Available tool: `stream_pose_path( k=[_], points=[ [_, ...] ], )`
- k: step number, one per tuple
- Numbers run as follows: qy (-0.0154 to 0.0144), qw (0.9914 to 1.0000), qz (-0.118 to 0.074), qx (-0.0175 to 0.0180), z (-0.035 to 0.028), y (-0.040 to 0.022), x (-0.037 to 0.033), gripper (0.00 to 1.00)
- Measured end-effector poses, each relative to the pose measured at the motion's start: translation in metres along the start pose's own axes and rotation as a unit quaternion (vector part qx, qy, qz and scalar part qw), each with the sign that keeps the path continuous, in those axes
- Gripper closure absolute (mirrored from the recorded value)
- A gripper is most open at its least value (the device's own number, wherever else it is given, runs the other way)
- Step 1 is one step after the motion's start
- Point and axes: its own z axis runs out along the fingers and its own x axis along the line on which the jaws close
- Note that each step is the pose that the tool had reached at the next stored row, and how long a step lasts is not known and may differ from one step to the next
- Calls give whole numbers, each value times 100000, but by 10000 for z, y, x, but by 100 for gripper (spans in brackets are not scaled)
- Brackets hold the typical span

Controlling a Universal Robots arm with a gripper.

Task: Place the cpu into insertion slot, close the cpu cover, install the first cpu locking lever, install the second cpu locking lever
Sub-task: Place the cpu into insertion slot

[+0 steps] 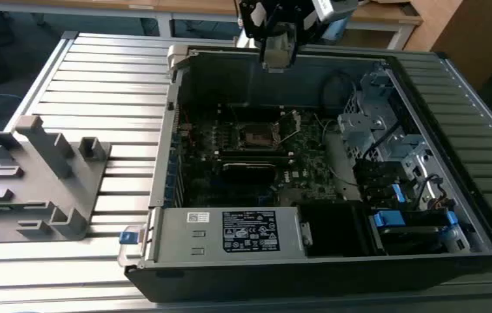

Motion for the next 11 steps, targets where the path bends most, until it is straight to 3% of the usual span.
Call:
stream_pose_path(
  k=[11],
  points=[
    [1, 100000, -1, -1, 12, -1, 5, 46]
  ],
)
